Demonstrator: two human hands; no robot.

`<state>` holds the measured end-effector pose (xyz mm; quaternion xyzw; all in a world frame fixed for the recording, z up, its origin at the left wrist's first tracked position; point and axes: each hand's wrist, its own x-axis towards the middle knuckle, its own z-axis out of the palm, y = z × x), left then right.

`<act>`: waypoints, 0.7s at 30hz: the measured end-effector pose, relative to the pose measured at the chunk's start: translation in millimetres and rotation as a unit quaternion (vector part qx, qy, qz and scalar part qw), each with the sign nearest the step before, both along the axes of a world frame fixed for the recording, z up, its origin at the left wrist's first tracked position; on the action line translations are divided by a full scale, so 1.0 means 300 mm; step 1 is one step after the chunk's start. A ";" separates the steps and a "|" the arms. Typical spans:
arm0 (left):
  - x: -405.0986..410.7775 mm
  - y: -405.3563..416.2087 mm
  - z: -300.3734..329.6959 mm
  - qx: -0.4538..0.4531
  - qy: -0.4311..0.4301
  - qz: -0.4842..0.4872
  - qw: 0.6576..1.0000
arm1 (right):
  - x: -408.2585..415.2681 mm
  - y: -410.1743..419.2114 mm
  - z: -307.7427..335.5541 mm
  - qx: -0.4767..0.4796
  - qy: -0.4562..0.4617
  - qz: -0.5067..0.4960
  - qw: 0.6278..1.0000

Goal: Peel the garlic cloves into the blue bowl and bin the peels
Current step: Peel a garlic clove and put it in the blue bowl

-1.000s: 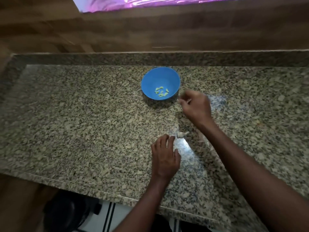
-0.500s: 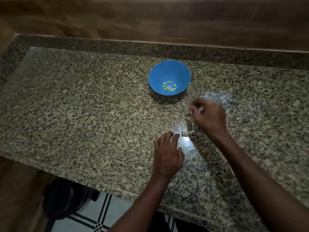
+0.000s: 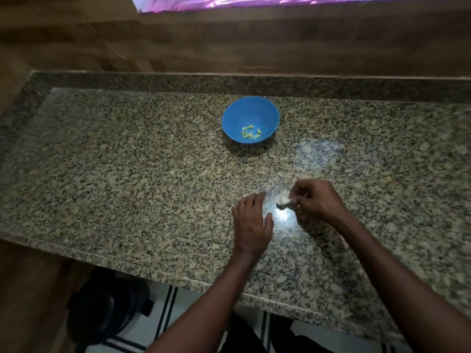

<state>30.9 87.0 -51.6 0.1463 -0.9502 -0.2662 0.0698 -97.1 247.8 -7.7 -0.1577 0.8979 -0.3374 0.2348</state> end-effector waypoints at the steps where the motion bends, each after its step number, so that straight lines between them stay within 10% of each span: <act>1: 0.000 0.010 0.027 0.035 0.007 0.014 0.999 | 0.003 0.013 0.014 -0.014 -0.022 -0.004 1.000; 9: -0.011 0.052 0.222 0.531 -0.048 0.075 0.843 | 0.051 0.100 0.120 -0.244 -0.195 -0.050 0.949; 14: -0.024 0.076 0.246 0.582 -0.035 0.110 0.805 | 0.117 0.091 0.103 -0.311 -0.207 -0.158 0.914; 21: -0.026 0.061 0.253 0.511 -0.016 0.083 0.855 | 0.152 0.092 0.109 -0.311 -0.235 -0.194 0.900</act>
